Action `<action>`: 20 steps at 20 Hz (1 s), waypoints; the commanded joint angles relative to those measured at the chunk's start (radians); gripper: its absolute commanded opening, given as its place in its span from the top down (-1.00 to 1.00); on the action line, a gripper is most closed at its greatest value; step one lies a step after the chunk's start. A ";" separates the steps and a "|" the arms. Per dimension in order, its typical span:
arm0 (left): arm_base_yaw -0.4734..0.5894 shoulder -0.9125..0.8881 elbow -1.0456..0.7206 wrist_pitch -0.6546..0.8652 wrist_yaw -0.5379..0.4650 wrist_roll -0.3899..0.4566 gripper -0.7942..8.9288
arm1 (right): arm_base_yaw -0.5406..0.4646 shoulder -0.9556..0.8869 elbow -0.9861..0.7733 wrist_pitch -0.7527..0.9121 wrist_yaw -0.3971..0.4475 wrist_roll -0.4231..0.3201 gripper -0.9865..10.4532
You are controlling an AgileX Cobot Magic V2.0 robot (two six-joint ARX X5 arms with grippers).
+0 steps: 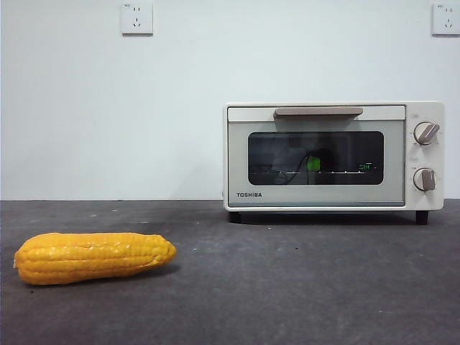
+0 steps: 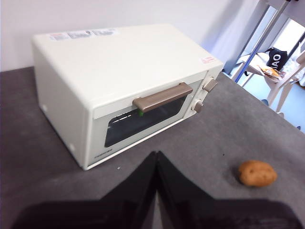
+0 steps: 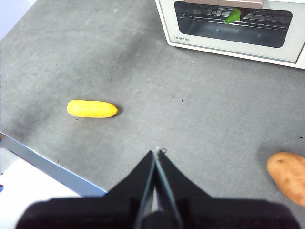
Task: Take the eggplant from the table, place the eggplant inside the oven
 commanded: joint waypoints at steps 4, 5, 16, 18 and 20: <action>-0.010 -0.166 0.004 -0.160 -0.020 0.032 0.85 | 0.001 0.000 0.004 0.005 0.001 -0.011 0.85; -0.010 -0.193 0.004 -0.180 -0.021 0.033 0.85 | 0.001 0.000 0.004 0.005 0.001 -0.011 0.85; -0.009 -0.327 0.005 -0.276 -0.068 0.040 0.85 | 0.001 0.000 0.004 -0.029 0.001 -0.011 0.83; -0.009 -0.327 0.005 -0.276 -0.068 0.040 0.85 | 0.001 0.000 0.004 -0.029 0.001 -0.011 0.83; -0.009 -0.327 0.005 -0.276 -0.068 0.040 0.85 | 0.001 0.001 0.004 -0.028 0.001 -0.011 0.83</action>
